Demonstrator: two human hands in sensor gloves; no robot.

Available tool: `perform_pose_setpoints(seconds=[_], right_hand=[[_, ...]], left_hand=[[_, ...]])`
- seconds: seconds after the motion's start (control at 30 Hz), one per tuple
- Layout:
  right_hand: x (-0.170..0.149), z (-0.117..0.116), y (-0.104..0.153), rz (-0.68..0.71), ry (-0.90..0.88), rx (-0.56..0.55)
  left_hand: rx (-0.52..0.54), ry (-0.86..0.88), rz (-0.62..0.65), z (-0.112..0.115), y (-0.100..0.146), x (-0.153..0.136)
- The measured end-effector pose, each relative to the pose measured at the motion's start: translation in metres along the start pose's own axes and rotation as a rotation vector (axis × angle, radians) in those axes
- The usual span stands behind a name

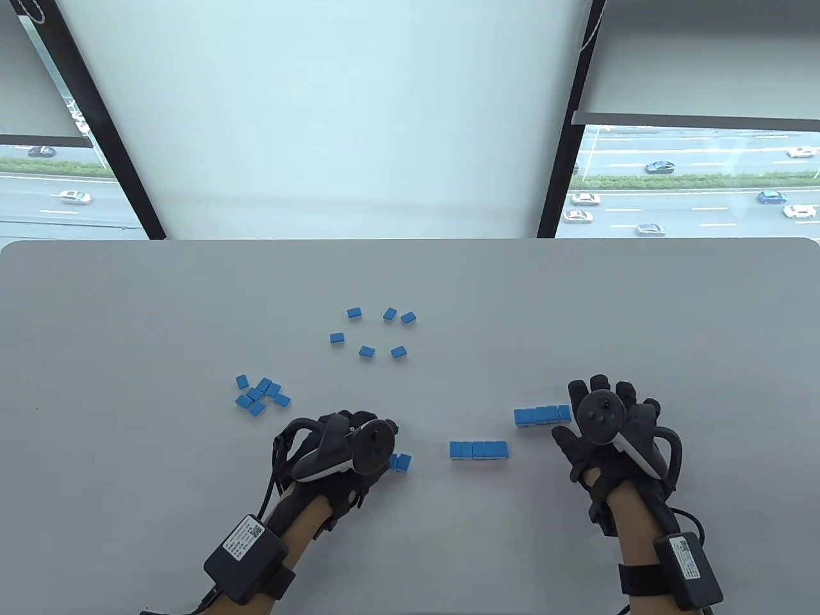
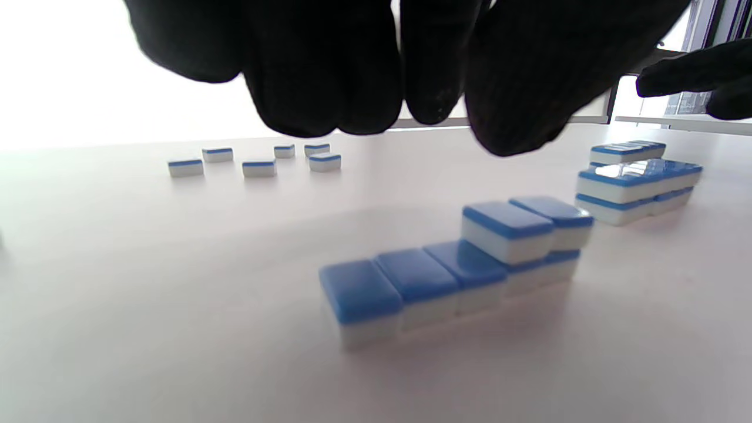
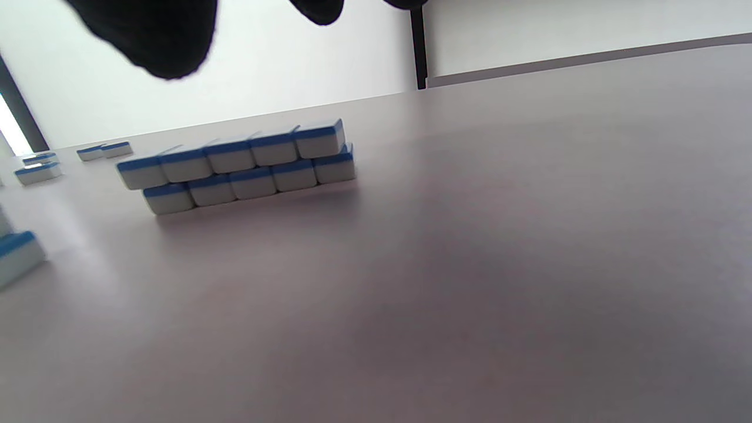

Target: Build mahjong tile wall

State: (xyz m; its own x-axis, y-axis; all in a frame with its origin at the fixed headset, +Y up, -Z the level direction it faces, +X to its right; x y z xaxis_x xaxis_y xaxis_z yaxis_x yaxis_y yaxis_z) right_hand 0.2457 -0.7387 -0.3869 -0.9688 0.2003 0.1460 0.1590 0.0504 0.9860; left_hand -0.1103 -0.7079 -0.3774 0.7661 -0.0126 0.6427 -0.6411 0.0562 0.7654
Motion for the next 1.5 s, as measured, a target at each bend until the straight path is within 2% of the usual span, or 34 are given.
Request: perform_pose_setpoints(seconds=[0.13, 0.23, 0.37, 0.5, 0.57, 0.7, 0.9, 1.03, 1.1, 1.33, 1.5], right_hand=[[-0.002, 0.003, 0.001, -0.005, -0.002, -0.011], [-0.004, 0.003, 0.002, -0.013, -0.006, -0.014], [-0.006, 0.003, 0.003, -0.019, -0.005, -0.010], [-0.006, -0.001, 0.002, -0.026, 0.009, 0.007], [-0.007, -0.003, 0.002, -0.028, 0.012, 0.013], [-0.007, -0.001, 0.003, -0.030, 0.007, 0.006], [-0.007, 0.000, 0.003, -0.030, 0.002, 0.005], [-0.006, 0.000, 0.002, -0.026, 0.006, 0.006], [-0.007, -0.001, 0.002, -0.023, -0.001, 0.004], [-0.008, 0.000, 0.002, -0.017, -0.031, -0.004], [-0.003, 0.001, 0.001, 0.002, -0.032, -0.006]], left_hand=[[0.026, -0.065, -0.012, -0.026, -0.030, -0.021], [-0.006, -0.089, -0.025, -0.030, -0.061, -0.036], [-0.071, -0.067, -0.034, -0.017, -0.104, -0.053], [-0.205, -0.084, -0.057, 0.014, -0.140, -0.066], [-0.254, -0.111, -0.073, 0.025, -0.149, -0.071], [-0.282, -0.155, -0.077, 0.036, -0.158, -0.076], [-0.242, -0.246, -0.030, 0.035, -0.162, -0.070], [-0.275, -0.274, -0.031, 0.033, -0.162, -0.065], [-0.268, -0.270, -0.041, 0.026, -0.157, -0.060], [-0.178, -0.239, -0.028, -0.022, -0.116, -0.037], [-0.051, -0.200, -0.034, -0.064, -0.069, -0.026]])
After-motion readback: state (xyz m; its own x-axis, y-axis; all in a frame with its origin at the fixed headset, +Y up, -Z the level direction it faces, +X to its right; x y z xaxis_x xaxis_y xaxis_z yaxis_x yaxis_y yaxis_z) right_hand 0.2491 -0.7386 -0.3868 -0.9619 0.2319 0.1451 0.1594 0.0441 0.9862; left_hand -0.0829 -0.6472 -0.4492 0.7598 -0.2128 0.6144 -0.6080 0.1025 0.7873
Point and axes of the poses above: the tracker on the back of each hand, its own x axis roughly to the thumb side, its own y axis roughly from the fingertips to the wrist, z = x × y, the point moved 4 cm from there along -y, roughly from the wrist to the fingertips, and after that the axes turned 15 degrees about z, right-handed, at the moved point
